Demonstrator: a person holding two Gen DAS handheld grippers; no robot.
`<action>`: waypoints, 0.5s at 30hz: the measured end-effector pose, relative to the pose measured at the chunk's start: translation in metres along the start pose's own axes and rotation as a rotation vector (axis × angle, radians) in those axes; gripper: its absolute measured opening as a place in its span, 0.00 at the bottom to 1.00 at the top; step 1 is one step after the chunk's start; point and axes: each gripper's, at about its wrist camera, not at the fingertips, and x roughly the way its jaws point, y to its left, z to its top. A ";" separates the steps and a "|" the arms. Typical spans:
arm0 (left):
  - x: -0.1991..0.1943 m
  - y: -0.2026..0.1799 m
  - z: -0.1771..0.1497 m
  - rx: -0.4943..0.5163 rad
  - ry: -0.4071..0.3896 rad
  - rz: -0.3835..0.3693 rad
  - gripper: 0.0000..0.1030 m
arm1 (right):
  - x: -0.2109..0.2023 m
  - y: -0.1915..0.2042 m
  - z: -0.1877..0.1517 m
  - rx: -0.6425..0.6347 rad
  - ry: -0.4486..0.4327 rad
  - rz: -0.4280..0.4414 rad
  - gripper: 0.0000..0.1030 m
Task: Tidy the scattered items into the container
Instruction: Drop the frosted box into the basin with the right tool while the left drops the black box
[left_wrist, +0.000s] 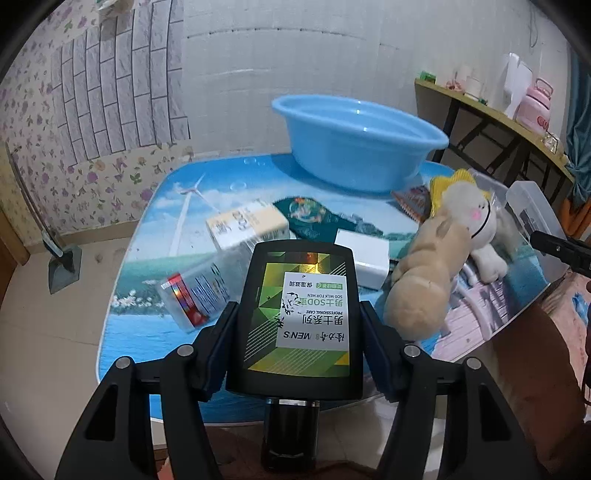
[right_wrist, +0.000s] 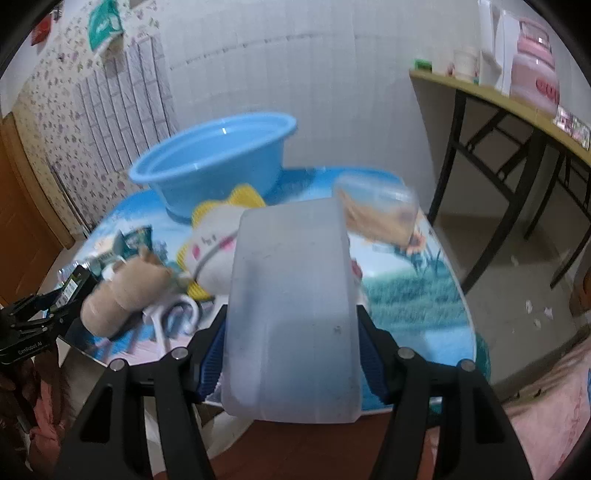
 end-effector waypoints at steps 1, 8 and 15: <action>-0.003 0.000 0.002 -0.002 -0.008 -0.001 0.60 | -0.003 0.001 0.003 -0.003 -0.012 0.006 0.60; -0.024 -0.001 0.022 -0.005 -0.071 -0.010 0.60 | -0.012 0.013 0.021 -0.023 -0.055 0.058 0.60; -0.028 -0.003 0.052 -0.026 -0.106 -0.052 0.60 | -0.019 0.030 0.049 -0.065 -0.114 0.112 0.60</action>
